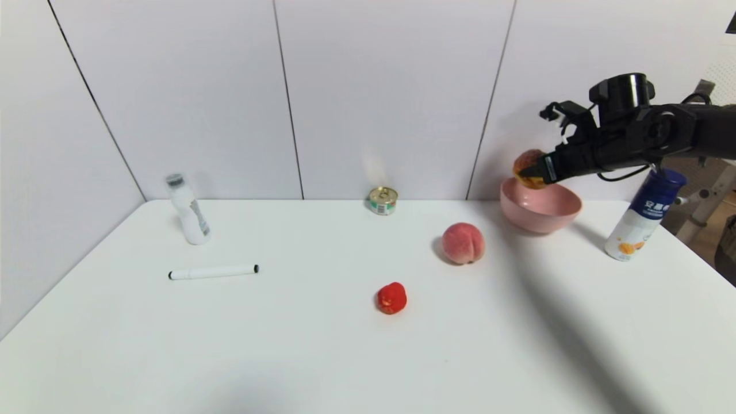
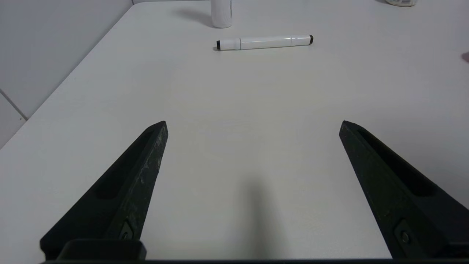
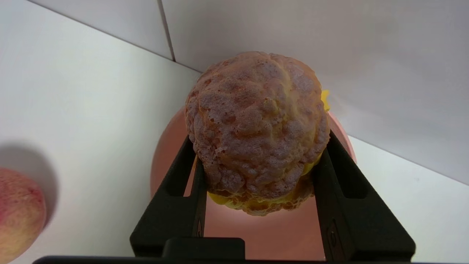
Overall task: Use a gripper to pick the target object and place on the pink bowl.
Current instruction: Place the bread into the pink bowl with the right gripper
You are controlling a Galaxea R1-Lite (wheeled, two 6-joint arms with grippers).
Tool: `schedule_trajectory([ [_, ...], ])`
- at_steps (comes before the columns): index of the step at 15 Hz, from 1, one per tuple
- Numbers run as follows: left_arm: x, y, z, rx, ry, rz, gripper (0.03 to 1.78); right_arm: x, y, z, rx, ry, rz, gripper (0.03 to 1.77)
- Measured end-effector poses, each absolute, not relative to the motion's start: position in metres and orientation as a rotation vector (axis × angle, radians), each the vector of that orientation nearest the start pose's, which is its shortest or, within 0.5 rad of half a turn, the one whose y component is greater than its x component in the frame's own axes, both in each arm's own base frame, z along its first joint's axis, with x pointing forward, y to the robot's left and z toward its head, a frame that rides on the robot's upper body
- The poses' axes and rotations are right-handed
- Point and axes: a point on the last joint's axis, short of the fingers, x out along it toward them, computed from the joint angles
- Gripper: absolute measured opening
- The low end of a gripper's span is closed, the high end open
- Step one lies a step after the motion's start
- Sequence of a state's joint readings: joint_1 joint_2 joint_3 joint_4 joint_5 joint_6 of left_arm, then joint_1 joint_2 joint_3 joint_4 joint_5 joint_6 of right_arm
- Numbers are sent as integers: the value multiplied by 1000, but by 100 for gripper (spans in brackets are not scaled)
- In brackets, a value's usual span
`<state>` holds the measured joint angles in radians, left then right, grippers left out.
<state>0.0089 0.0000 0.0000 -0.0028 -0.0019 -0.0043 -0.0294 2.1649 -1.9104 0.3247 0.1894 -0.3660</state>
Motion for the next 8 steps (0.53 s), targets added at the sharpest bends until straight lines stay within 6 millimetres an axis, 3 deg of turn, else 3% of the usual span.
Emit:
schedule_trajectory([
  [4, -23, 0, 76, -5, -3, 7, 169, 444, -12, 216, -302, 553, 260, 82],
  [8, -23, 0, 76, -4, -2, 8, 169, 445, -11, 214, -304, 556, 267, 119],
])
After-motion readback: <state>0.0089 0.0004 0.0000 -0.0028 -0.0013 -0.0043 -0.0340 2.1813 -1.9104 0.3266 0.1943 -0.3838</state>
